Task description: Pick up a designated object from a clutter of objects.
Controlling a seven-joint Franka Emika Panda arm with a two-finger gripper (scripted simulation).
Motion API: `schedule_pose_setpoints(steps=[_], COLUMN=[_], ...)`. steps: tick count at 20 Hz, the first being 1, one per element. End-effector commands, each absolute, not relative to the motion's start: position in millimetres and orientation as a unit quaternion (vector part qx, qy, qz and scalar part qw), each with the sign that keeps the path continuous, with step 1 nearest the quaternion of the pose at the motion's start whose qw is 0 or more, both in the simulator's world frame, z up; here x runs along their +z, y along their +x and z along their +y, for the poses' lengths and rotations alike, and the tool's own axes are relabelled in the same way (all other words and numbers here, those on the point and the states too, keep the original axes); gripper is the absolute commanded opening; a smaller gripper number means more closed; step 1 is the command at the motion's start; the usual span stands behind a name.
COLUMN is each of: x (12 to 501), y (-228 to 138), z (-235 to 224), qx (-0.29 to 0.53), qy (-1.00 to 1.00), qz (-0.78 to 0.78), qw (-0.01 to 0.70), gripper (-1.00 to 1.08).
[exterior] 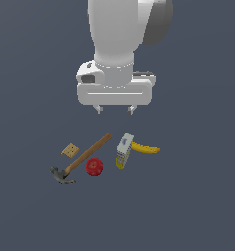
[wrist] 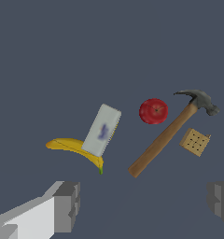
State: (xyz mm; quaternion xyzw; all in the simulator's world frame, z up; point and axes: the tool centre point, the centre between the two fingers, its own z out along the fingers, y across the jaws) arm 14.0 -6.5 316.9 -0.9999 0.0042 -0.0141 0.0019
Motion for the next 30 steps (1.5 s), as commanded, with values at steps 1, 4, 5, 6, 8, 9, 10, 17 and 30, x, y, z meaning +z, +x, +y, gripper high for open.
schedule_pose_setpoints(steps=[1,4,5,6,8,9,10,17,30], x=[317,316,315,313,311,311,310,307,265], y=[14,13,12,11,8,7,7,8,25], z=[-7,-2,2,6,15,17,19,18,22], qx=[-0.014,-0.011,-0.008,-0.004,0.002,0.005,0.006,0.005,0.004], qy=[-1.000,-1.000,-1.000,-1.000,-1.000,-1.000,-1.000,-1.000,-0.996], qz=[0.004,0.003,0.002,0.000,-0.002,-0.003,-0.004,0.002,0.087], qw=[0.002,0.004,0.005,0.007,0.011,0.012,0.013,0.012,0.007], gripper=[1.00,1.00,1.00,1.00,1.00,1.00,1.00,1.00,1.00])
